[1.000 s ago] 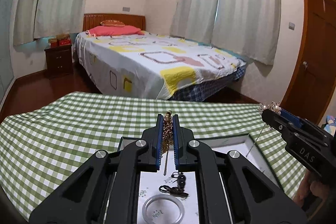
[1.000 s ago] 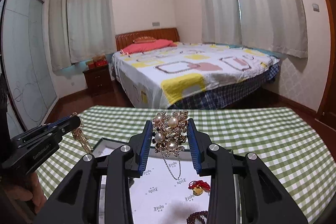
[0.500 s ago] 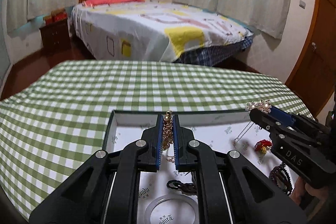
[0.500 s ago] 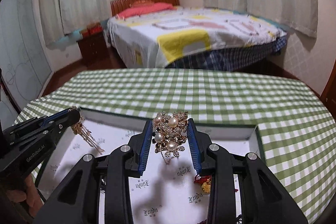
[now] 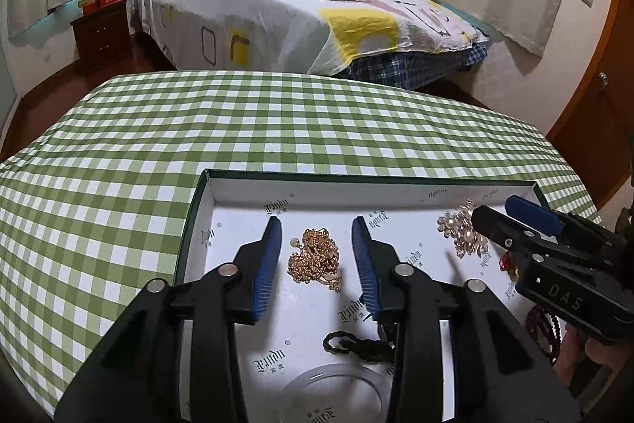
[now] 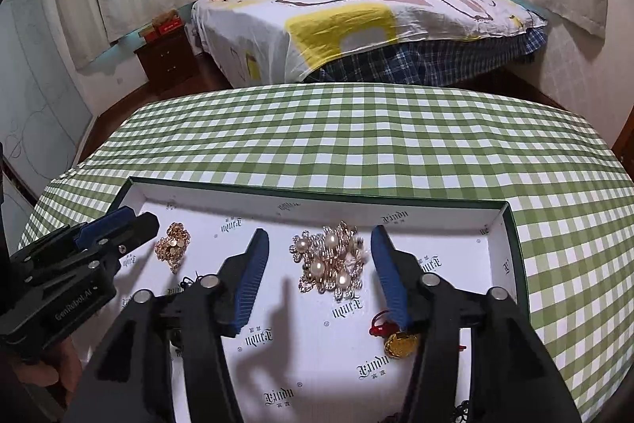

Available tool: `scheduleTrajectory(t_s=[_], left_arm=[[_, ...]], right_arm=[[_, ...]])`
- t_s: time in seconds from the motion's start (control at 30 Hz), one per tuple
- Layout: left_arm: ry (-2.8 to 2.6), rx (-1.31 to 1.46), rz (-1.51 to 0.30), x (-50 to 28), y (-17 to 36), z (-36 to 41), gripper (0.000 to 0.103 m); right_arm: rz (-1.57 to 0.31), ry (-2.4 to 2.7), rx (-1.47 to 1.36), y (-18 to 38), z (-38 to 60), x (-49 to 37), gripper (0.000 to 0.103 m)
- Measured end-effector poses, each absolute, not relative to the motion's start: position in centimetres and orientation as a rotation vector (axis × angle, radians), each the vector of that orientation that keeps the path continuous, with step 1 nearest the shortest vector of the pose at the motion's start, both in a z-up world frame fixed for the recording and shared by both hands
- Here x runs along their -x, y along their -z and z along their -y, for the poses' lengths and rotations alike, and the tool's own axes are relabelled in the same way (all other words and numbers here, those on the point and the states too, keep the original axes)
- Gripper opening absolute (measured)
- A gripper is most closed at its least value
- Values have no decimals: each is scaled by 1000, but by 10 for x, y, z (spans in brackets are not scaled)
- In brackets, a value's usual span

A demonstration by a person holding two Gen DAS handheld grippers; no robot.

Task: Organize jewelry
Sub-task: 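Open both tools to release the chain and brooch, then withdraw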

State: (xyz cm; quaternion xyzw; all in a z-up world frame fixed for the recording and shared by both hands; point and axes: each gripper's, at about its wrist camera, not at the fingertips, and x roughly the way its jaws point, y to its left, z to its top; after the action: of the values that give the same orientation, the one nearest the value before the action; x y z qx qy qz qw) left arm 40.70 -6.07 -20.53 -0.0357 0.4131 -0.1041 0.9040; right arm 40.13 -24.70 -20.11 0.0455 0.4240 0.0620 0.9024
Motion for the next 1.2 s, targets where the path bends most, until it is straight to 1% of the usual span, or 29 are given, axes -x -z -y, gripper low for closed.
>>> scheduleTrajectory(t_s=[0.2,0.43,0.73,0.93,1.07,1.2], left_arm=[[220,98,-826,-404,201,60,46],[205,92,-720,-373,176,56,51],[199,112,-673,-315,158,43,51],[206,132,-677,-286,149,45,51],[208,104,-635,-267,139,52,51],[198,106,-653,-247,143,54,51]], right_arm=[[-815,-114,-95,192,250,-393,53],[-687,-95,-82,170,253,-362,53],[-616,-85,-80,150,258,-296,53],[-619,-73,-77,149,260,-253,53],[-624,-62,-70,151,263,-232,53],[-632,-67,-65,152,264,-218,53]])
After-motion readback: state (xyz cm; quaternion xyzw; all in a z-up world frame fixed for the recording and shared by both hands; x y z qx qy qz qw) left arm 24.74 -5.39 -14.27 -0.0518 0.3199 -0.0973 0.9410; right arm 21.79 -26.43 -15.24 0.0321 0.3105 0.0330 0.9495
